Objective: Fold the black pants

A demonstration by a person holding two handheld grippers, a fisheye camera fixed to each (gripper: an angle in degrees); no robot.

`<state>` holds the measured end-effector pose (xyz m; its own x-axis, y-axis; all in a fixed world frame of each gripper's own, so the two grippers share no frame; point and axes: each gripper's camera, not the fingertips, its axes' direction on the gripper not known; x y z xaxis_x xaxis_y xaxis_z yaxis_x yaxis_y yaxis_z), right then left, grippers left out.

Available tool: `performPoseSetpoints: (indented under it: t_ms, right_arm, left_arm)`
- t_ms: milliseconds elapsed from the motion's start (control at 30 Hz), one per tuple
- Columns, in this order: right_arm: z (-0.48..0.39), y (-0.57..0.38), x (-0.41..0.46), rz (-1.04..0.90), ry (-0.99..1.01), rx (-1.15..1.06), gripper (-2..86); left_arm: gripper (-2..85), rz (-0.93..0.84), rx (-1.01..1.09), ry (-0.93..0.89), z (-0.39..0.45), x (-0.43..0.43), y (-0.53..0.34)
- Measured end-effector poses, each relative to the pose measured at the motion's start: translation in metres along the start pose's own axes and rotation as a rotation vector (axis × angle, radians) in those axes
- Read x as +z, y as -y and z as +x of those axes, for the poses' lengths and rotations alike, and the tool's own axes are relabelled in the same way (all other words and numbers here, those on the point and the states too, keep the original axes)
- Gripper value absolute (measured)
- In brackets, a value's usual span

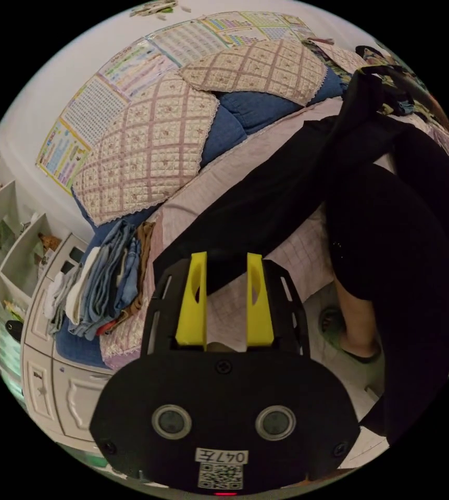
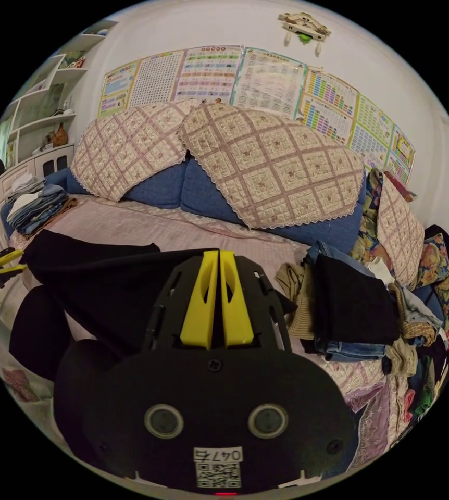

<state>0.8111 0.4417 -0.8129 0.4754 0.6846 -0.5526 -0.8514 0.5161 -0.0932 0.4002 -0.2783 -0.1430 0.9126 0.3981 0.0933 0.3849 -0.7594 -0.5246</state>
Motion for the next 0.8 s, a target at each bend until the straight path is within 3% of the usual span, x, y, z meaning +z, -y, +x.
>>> performPoseSetpoints:
  t_ms: [333, 500, 800]
  right_arm:
    - [0.019, 0.020, 0.032, -0.004, 0.013, 0.019, -0.5]
    - [0.029, 0.029, 0.044, -0.004, 0.011, 0.019, -0.5]
    - [0.051, 0.040, 0.062, -0.016, -0.009, 0.005, -0.5]
  left_arm:
    - [10.2, -0.090, 0.046, 0.033, -0.027, 0.052, 0.027]
    - [2.4, -0.126, 0.091, 0.052, -0.042, 0.093, 0.040]
    - [-0.7, -0.017, -0.045, 0.172, -0.114, 0.129, 0.061]
